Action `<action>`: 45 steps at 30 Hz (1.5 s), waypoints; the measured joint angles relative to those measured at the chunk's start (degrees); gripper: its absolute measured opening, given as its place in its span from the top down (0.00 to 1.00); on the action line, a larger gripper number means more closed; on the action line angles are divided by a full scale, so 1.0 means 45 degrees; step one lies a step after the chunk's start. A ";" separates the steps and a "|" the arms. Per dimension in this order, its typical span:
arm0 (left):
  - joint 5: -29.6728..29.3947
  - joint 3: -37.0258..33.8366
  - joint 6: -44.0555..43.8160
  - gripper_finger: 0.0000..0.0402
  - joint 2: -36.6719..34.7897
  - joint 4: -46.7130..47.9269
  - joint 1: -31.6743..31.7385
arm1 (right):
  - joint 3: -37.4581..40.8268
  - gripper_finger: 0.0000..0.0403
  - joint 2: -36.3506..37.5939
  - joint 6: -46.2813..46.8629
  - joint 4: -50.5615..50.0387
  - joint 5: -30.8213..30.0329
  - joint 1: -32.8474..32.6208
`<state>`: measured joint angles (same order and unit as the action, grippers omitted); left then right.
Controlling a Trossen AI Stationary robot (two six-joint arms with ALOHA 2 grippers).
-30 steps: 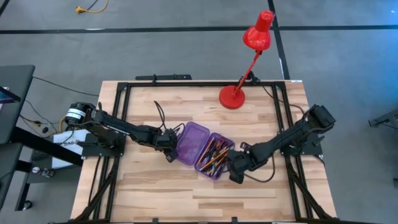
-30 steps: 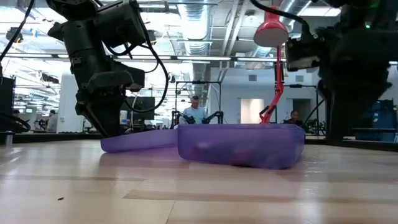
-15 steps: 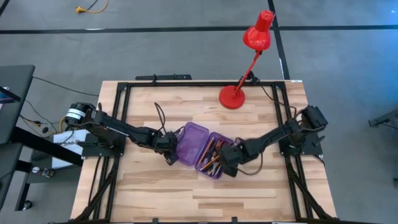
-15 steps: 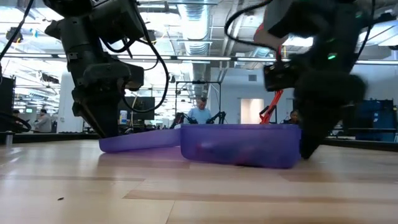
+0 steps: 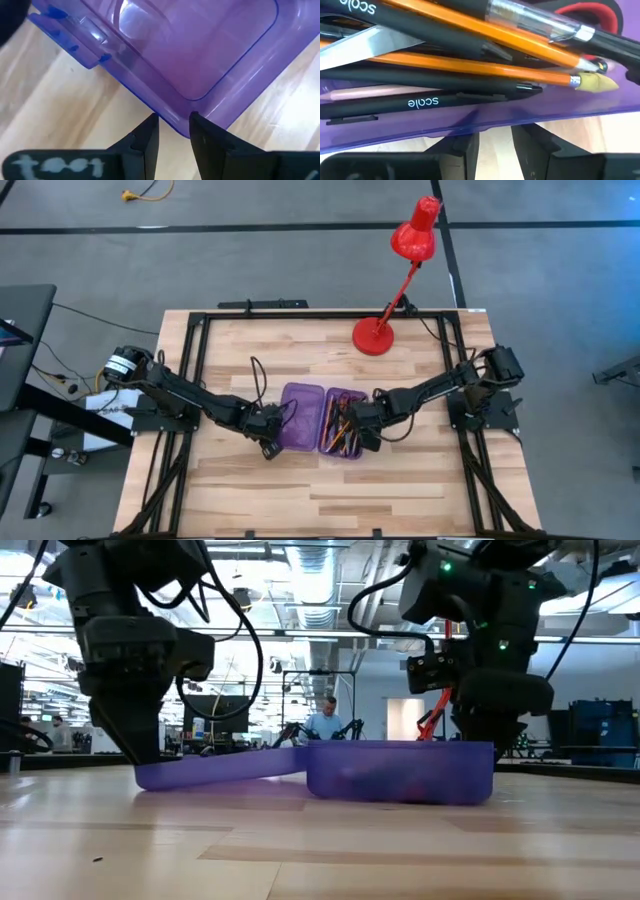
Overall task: Pick & place school supplies into a supply box
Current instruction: Close the purple supply box
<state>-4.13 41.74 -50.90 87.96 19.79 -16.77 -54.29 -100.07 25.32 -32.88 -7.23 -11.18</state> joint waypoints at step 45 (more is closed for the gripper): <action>-0.0860 -0.2900 0.0399 0.77 -0.2793 -0.0716 0.2437 | -0.0012 0.74 0.0559 -0.1063 -0.0180 0.0541 0.1278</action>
<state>-8.01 28.69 -49.11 75.40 16.57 -5.80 -54.35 -97.56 20.53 -33.69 -4.80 -5.43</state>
